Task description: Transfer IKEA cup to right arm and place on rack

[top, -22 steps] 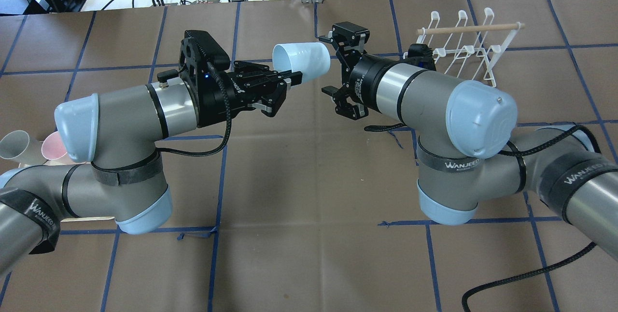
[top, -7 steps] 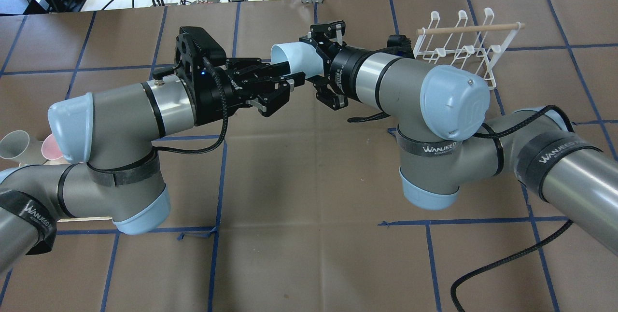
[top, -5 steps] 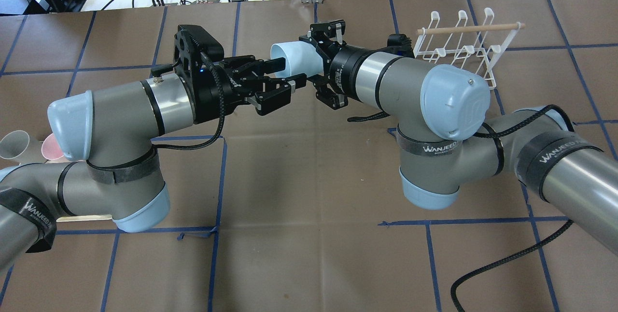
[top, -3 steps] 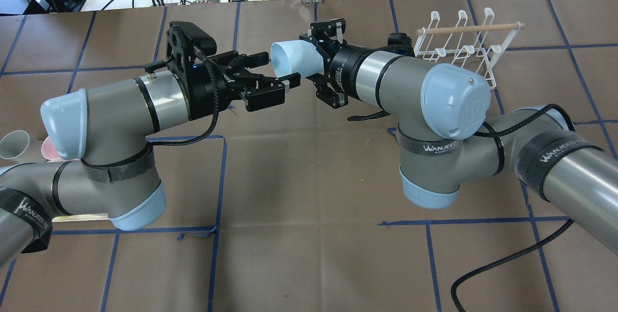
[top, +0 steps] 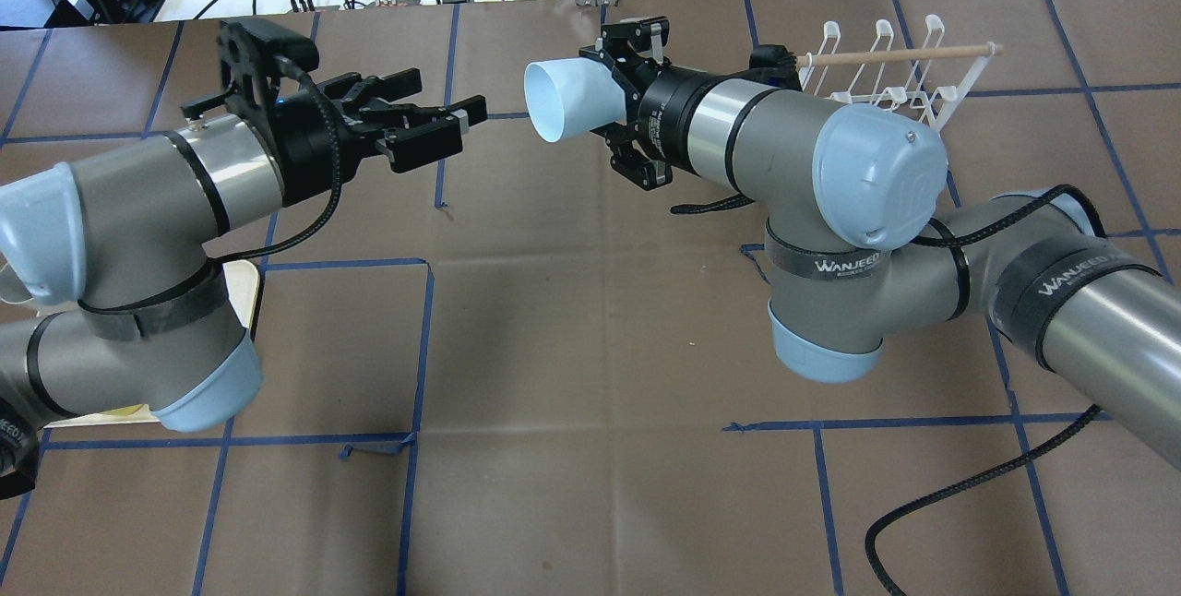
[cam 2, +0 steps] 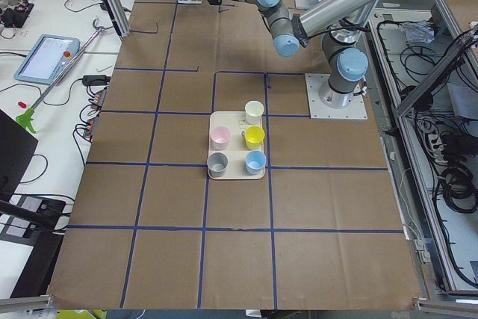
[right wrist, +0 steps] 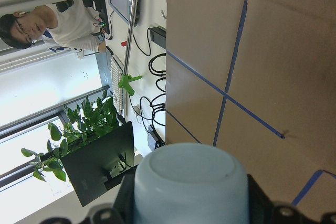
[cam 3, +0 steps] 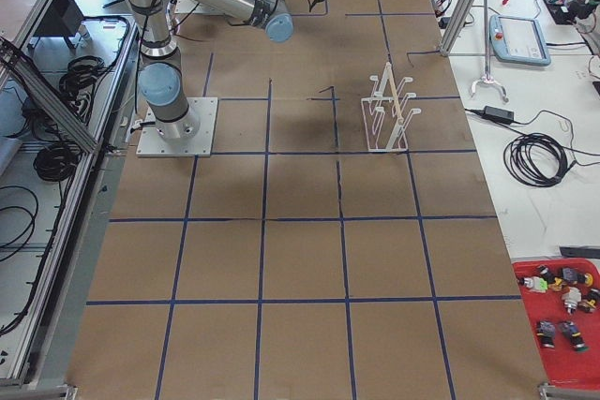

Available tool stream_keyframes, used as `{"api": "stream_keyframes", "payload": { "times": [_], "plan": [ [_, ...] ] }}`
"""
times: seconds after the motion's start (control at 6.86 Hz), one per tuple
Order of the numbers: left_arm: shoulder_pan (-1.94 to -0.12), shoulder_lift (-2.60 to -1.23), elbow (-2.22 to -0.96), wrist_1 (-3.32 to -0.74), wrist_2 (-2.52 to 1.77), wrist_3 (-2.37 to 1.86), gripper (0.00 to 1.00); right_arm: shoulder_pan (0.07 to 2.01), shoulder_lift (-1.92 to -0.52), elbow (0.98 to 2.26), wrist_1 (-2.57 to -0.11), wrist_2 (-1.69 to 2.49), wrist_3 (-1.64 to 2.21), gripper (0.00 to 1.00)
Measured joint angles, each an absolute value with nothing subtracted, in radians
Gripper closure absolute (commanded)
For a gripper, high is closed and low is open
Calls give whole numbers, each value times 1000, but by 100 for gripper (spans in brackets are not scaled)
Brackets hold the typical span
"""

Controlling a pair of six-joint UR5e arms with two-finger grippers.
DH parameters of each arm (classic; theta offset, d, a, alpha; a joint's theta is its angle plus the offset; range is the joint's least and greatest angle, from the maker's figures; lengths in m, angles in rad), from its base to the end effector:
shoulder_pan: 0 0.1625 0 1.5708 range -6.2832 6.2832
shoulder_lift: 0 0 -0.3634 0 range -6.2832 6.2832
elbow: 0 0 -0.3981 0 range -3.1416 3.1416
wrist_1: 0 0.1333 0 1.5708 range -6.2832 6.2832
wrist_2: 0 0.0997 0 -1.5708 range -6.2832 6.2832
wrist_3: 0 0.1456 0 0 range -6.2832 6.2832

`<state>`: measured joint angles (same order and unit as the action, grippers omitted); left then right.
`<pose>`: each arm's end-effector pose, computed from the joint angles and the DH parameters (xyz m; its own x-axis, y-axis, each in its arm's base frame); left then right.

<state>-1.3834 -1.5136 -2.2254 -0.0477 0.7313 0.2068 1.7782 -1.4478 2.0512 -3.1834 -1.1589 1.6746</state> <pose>-0.1543 -0.4832 0.3226 -0.7736 0.5714 0.2739 0.0478 0.4837 -0.8739 0.2984 -0.4874 0.3106 -0.0234 0.5722 -0.8198 0.8339 0.4635 0.2998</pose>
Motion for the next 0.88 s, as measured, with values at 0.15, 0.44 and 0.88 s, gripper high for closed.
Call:
{"api": "stream_keyframes", "payload": {
  "times": [0.15,0.44,0.88],
  "plan": [
    [-1365,-1507,-2209,-105,824,201,0,1750,-1448,2047,-3184,-1158,1614,78],
    [-1367,-1506,-2113,-306,1070,148,0,1675,-1449,2043,-3184,-1159,1331,84],
    [-1452,-1536,-1829,-897,1410,33,0,1543,-1449,2034,-3192,-1165,848,91]
  ]
}}
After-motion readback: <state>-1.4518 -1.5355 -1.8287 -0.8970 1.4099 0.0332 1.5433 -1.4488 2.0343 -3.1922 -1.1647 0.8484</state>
